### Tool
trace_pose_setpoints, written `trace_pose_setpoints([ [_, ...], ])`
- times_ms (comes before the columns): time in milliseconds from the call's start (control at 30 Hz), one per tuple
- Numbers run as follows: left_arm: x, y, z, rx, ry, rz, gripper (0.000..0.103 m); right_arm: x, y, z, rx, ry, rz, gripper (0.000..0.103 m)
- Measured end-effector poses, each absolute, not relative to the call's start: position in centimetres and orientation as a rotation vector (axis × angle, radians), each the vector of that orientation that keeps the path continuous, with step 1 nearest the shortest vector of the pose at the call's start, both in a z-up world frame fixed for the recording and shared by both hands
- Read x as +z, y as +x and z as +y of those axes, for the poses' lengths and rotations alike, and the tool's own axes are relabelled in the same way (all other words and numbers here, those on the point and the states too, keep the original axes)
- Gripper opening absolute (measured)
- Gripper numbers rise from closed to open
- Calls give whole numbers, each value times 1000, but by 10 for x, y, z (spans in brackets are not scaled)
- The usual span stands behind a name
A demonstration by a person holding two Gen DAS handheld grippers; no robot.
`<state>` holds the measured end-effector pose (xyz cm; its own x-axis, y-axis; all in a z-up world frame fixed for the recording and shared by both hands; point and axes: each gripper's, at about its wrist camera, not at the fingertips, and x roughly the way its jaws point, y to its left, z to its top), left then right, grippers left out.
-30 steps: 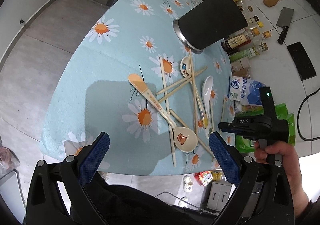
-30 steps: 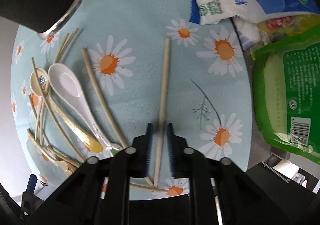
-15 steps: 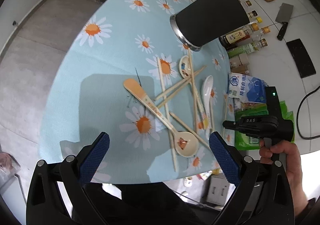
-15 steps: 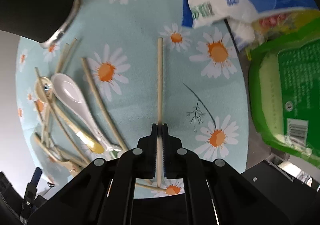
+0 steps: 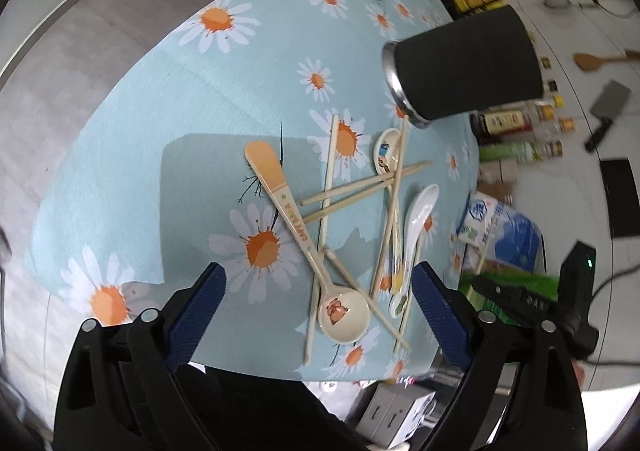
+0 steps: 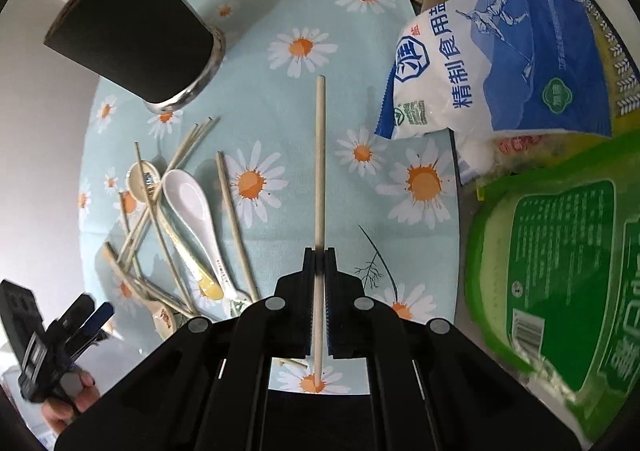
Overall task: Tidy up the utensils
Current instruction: 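Grasp the capybara-print wooden spoon by its handle with the left gripper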
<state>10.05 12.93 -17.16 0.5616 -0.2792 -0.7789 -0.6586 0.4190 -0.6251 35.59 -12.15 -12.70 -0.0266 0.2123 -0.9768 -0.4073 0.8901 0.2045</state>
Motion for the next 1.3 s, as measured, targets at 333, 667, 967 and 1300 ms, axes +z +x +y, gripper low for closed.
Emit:
trace_pose_setpoints([
  [333, -178, 110, 109, 450, -1176, 1000, 58, -112, 345, -132, 680, -100, 1513, 5],
  [667, -184, 108, 106, 603, -1214, 1015, 30, -116, 339, -133, 803, -36, 1544, 6],
  [967, -183, 128, 98, 611, -1148, 1084, 17, -115, 339, -143, 867, -7, 1549, 6],
  [1300, -183, 132, 92, 640, -1148, 1073, 6, -114, 338, -146, 919, 0, 1557, 6],
])
